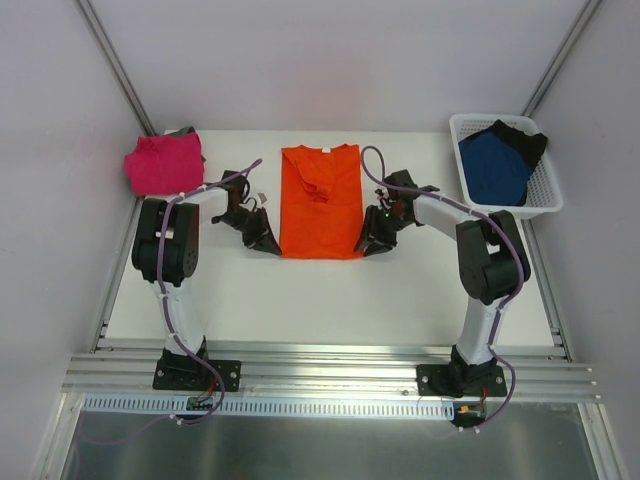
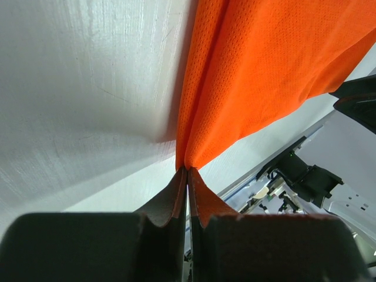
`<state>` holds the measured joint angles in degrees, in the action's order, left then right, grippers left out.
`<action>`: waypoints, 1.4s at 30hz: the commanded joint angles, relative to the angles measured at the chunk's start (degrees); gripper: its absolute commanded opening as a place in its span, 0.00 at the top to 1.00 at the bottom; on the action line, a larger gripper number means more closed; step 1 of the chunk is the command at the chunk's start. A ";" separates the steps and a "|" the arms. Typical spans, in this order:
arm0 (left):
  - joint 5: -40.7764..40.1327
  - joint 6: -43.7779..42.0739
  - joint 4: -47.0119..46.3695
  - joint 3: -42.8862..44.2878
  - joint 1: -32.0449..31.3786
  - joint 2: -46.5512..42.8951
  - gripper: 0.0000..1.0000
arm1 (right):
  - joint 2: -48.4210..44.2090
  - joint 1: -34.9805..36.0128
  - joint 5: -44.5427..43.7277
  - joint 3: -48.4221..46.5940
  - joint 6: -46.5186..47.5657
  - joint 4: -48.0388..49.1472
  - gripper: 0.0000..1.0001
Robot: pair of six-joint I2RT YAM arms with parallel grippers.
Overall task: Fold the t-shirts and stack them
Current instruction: Fold the tshirt
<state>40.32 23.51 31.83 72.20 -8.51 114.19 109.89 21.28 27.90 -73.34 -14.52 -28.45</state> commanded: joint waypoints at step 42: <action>0.12 -0.39 0.68 -0.57 0.43 -3.19 1.00 | 5.25 -1.41 0.66 -1.71 2.48 0.50 0.94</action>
<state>40.25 23.49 31.83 71.20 -8.51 112.90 114.39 20.12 28.69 -73.41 -12.99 -28.01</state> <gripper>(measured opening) 0.006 0.112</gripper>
